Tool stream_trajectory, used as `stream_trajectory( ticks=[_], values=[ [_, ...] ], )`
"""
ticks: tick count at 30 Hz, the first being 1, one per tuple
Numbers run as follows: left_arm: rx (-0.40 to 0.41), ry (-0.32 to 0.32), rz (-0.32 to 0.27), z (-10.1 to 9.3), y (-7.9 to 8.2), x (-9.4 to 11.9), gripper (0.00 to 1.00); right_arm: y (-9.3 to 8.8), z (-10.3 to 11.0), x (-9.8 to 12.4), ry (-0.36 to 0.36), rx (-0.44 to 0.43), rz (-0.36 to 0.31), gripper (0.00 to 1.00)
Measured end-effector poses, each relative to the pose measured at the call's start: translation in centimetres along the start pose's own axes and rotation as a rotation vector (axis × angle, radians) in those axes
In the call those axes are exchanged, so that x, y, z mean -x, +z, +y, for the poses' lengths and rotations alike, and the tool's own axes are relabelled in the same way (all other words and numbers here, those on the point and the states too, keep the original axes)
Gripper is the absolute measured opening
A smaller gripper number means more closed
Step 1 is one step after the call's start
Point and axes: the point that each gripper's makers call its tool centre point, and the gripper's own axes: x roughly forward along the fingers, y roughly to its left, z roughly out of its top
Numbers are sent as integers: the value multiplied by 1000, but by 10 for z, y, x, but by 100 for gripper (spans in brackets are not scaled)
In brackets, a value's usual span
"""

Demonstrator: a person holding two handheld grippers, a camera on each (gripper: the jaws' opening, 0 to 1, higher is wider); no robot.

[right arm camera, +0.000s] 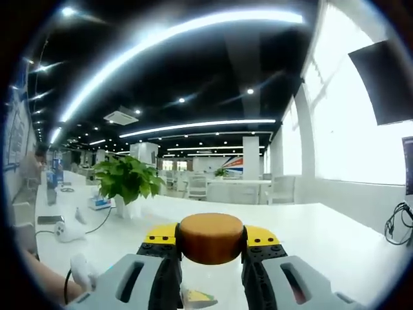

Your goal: Open cup lid place lid on tabletop

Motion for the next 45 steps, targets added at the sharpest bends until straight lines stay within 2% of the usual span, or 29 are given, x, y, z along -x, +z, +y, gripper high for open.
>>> stream_trajectory(
  ticks=[3,4,6,10,12,21,29,45],
  values=[
    [0,0,0,0,0,0,36,0,2,-1,39,11,-11,31],
    [0,2,0,0,0,0,36,1,7,-2,92,13,-17,31],
    [3,4,-1,1,0,0,36,0,4,-2,105,-6,-6,31],
    [4,4,0,1,0,0,36,0,7,-2,193,4,-5,31],
    [4,4,-1,1,0,0,36,0,8,-2,244,-21,1,31],
    [3,4,-1,2,0,1,36,0,12,-1,392,-34,-18,31],
    [0,0,0,1,-1,1,36,0,18,3,647,-56,-26,31],
    [1,-3,1,0,-1,0,36,0,26,9,1039,-66,-22,31]
  ],
)
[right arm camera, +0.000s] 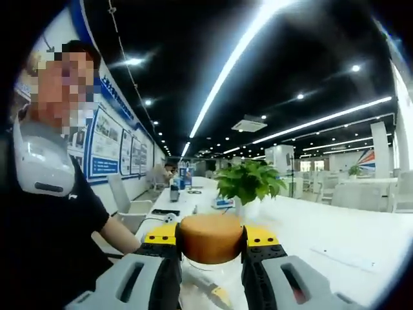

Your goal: Open cup lid place lid on tabletop

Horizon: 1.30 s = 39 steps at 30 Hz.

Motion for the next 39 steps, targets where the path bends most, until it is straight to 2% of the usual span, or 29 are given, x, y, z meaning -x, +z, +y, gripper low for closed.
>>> stream_trajectory(
  ticks=[4,8,22,27,32,39],
  values=[
    [0,-1,0,0,0,0,36,0,1,0,62,0,3,31],
    [0,-1,0,0,0,0,36,0,3,0,87,0,-1,31],
    [-1,-1,0,0,0,-1,36,8,4,1,92,13,-11,31],
    [-2,-1,0,0,0,-1,36,17,3,2,82,-1,-40,31],
    [-2,-2,0,0,0,-1,36,14,5,1,77,14,-20,31],
    [-2,-2,0,-1,0,-1,36,19,5,2,74,8,-35,31]
  ],
)
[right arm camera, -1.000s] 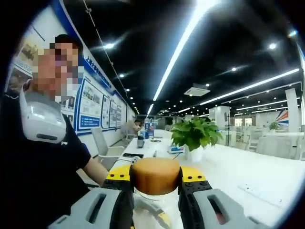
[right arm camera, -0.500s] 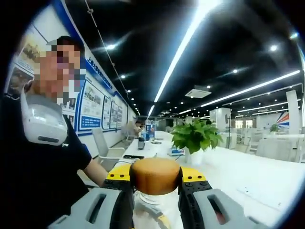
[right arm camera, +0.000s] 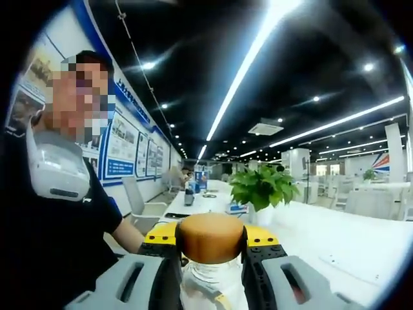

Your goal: Open cup lid place lid on tabletop

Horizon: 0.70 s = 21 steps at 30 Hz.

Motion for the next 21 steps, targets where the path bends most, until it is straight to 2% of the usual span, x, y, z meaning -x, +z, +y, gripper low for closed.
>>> stream_trajectory(
  ticks=[12,21],
  values=[
    [1,0,0,0,0,0,36,8,9,6,16,-16,-17,31],
    [0,0,0,0,0,0,36,9,39,8,81,-10,-16,31]
  ],
)
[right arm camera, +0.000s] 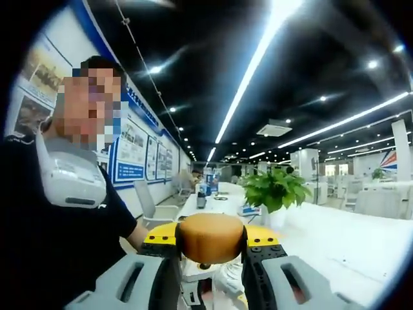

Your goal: Open cup lid place lid on tabletop

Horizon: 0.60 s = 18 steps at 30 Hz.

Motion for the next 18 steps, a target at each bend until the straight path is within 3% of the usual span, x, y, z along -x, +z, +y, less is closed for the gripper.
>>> stream_trajectory(
  ticks=[7,11,18],
  values=[
    [0,1,0,0,0,0,36,-2,42,2,39,38,7,31],
    [0,1,0,0,0,0,36,-16,40,6,-40,46,41,31],
    [0,3,0,1,0,0,36,-20,44,13,-69,38,24,31]
  ],
)
